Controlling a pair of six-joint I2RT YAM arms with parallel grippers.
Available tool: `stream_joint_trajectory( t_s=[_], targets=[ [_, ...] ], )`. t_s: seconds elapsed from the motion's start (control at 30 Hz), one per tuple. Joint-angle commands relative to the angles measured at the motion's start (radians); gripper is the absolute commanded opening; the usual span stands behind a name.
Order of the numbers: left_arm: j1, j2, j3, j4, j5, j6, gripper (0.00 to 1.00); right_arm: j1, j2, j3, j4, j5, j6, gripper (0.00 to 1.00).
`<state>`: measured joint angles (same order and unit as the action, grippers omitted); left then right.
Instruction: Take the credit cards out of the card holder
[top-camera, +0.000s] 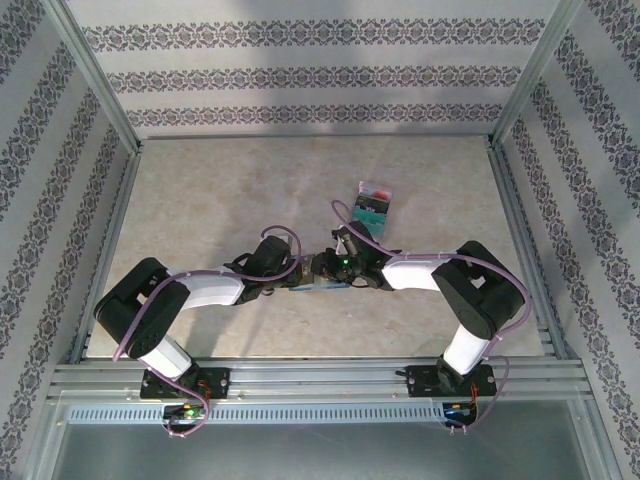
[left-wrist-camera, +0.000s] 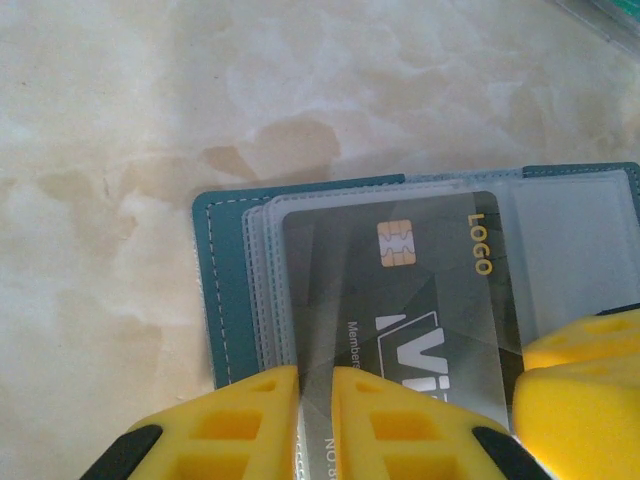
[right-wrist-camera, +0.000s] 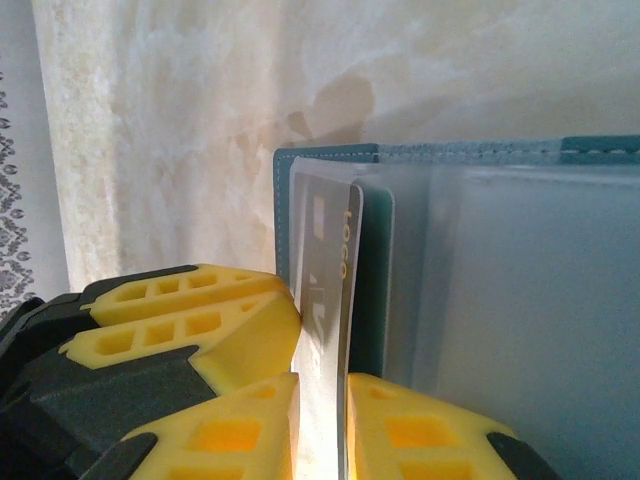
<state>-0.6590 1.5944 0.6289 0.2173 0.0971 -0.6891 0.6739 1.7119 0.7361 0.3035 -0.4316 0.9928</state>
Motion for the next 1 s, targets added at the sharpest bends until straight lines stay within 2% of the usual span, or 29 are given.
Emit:
stream_joint_trajectory(
  t_s=[0.0, 0.3, 0.7, 0.97],
  targets=[
    [0.004, -0.003, 0.006, -0.033, 0.016, 0.003, 0.16, -0.002, 0.018, -0.008, 0.093, -0.042, 0.012, 0.2],
    [0.004, -0.008, 0.003, -0.038, 0.007, 0.0, 0.16, -0.006, 0.031, -0.019, 0.141, -0.058, 0.02, 0.21],
    [0.003, -0.01, 0.006, -0.058, -0.017, -0.007, 0.19, -0.036, 0.015, -0.081, 0.232, -0.085, 0.05, 0.1],
    [0.004, -0.008, 0.007, -0.064, -0.02, -0.007, 0.19, -0.05, 0.012, -0.094, 0.244, -0.085, 0.058, 0.13]
  ],
)
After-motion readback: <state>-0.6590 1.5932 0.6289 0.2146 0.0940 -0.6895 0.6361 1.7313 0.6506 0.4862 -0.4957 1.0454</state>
